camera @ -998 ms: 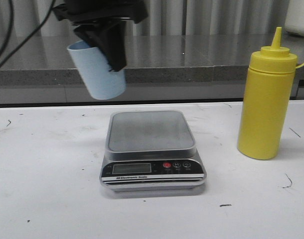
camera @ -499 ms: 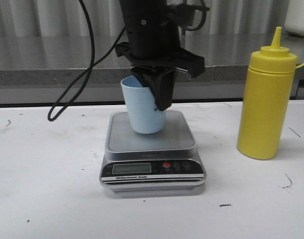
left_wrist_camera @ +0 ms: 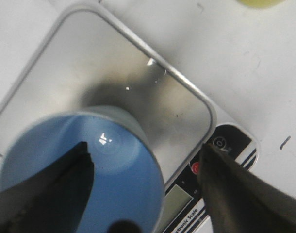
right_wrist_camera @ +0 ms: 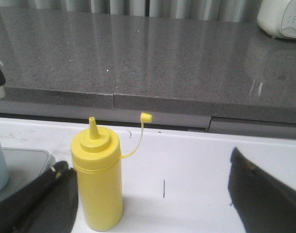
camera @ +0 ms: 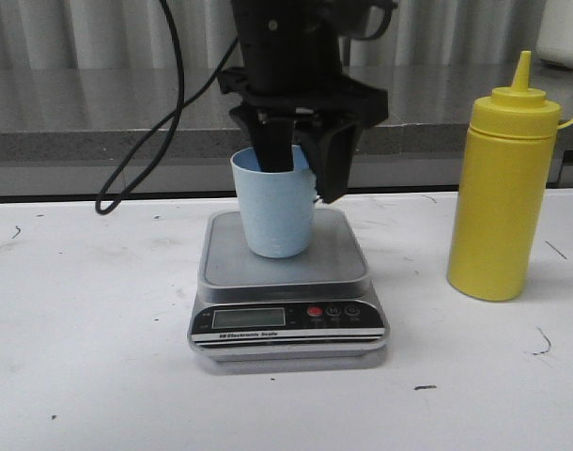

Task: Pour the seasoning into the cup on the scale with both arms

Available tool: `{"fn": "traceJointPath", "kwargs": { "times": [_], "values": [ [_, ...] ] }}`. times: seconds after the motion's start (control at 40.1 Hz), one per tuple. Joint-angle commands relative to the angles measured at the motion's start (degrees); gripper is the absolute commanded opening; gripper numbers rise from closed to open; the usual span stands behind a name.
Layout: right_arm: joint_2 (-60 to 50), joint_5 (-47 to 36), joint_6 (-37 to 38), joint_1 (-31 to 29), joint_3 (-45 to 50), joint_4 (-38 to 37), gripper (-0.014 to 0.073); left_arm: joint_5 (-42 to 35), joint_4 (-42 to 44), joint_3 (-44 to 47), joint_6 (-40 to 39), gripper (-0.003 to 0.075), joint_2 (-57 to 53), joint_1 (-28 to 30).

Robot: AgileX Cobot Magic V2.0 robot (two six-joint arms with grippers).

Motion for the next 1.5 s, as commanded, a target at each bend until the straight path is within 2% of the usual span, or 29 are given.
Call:
{"fn": "traceJointPath", "kwargs": {
  "times": [0.0, 0.15, 0.324, 0.449, 0.723, 1.048, 1.148, 1.472],
  "values": [
    [0.6, -4.4, -0.2, -0.2, -2.2, 0.1, 0.0641, 2.3, -0.2, -4.0, -0.6, 0.0455, -5.1, -0.4],
    [0.6, -4.4, -0.2, -0.2, -2.2, 0.1, 0.0641, 2.3, 0.1, -4.6, -0.6, 0.0343, -8.3, -0.2],
    [0.6, -4.4, -0.2, -0.2, -2.2, 0.1, 0.0641, 2.3, 1.5, -2.5, -0.6, 0.0115, -12.6, 0.8],
    [0.6, -4.4, -0.2, -0.2, -2.2, 0.1, 0.0641, 2.3, 1.8, 1.6, -0.6, -0.0016, -16.9, 3.5],
    [0.6, -4.4, -0.2, -0.2, -2.2, 0.1, 0.0641, 0.2, 0.6, 17.8, -2.1, -0.002, -29.7, 16.2],
    [0.6, -4.4, -0.2, -0.2, -2.2, 0.1, 0.0641, -20.1, 0.2, 45.7, -5.7, -0.002, -51.1, 31.2],
    [0.6, -4.4, -0.2, -0.2, -2.2, 0.1, 0.0641, -26.6, 0.0, 54.0, -6.9, -0.002, -58.1, 33.2],
    [0.6, -4.4, -0.2, -0.2, -2.2, 0.1, 0.0641, -45.9, -1.9, 78.4, -6.9, -0.002, -86.4, 33.3]
  ]
}}
